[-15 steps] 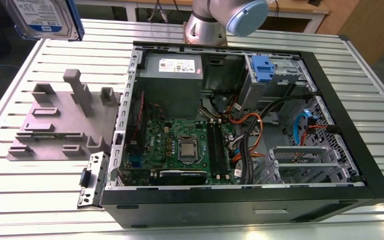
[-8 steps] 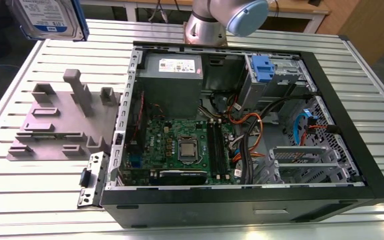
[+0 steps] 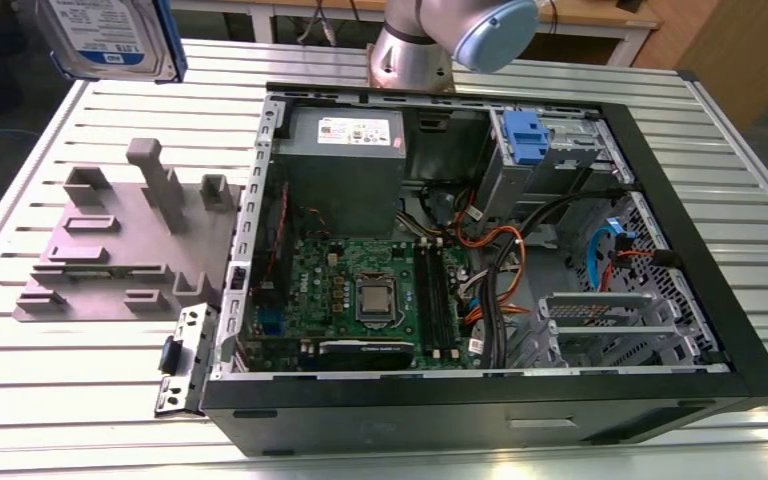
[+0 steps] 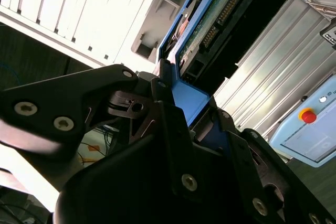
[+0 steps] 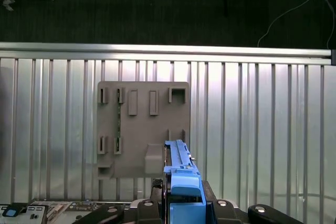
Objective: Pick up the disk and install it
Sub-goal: 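Pick up the disk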
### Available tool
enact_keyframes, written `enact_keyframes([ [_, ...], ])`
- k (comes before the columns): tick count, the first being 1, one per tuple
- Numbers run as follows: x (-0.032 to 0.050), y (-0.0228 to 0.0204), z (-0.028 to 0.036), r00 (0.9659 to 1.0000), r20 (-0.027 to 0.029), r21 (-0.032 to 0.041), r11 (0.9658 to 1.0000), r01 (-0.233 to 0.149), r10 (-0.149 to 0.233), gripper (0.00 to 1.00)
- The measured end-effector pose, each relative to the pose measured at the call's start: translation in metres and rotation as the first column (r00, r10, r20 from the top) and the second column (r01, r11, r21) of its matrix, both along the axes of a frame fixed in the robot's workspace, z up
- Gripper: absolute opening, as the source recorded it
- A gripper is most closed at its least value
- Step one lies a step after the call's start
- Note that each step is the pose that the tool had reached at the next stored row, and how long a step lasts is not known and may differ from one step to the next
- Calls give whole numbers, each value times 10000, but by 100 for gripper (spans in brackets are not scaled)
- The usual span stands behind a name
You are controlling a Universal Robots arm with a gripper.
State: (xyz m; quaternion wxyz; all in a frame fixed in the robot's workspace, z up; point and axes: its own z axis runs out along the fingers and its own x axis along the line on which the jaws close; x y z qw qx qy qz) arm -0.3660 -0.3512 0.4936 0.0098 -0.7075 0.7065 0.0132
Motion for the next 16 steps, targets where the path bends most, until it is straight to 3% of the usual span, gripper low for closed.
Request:
enact_keyframes([
  [16,166,0,0,10000,0,0,10000,0,0,36],
])
